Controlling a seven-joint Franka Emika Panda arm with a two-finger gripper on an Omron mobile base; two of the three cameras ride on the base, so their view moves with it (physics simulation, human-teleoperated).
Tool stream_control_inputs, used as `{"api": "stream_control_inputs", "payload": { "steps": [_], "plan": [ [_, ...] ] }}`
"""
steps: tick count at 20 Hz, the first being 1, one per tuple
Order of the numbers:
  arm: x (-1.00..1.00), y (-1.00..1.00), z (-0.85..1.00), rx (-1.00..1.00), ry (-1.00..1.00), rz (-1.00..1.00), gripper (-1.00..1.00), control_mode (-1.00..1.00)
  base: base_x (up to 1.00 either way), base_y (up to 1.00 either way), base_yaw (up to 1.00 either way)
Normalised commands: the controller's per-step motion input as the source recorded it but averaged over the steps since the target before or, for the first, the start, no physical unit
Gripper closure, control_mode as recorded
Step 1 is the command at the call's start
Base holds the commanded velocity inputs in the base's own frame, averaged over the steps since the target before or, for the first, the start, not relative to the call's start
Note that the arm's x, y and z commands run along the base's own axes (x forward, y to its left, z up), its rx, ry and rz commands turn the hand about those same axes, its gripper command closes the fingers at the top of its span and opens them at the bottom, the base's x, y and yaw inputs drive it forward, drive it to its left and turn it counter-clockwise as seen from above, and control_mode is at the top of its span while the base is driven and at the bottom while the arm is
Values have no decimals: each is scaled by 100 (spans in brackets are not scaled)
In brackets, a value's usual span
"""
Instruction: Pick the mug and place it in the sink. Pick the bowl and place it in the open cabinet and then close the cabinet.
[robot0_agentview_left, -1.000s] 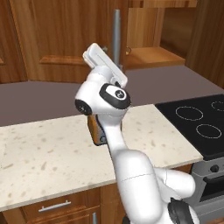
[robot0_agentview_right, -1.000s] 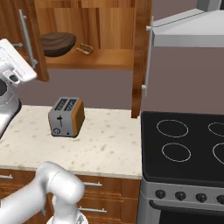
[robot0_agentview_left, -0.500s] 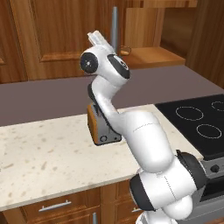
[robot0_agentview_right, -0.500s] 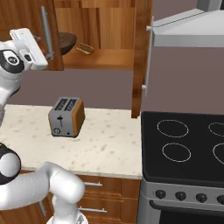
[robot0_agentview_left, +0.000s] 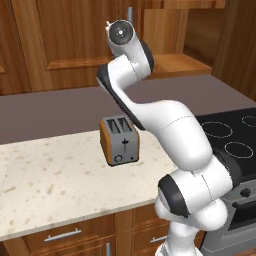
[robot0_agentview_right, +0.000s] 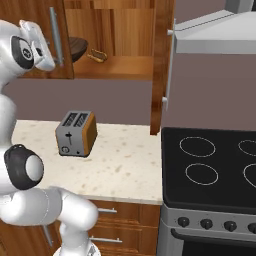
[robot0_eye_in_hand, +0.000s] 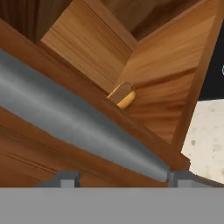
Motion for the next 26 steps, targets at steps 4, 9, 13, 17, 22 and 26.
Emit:
{"api": "stream_control_inputs", "payload": {
  "steps": [4,9,13,17,22,26],
  "plan": [
    [25,0,-100,16,-6,37,-100,-100,0,0,0],
    [4,0,-100,7,-18,37,-100,-100,0,0,0],
    [64,8,-100,21,-2,28,-100,-100,0,0,0],
    [19,0,-24,46,37,7,-100,-100,0,0,0],
    [-24,0,4,40,49,0,-100,-100,0,0,0],
    [-90,-3,42,33,40,0,-100,-100,0,0,0]
  ]
}}
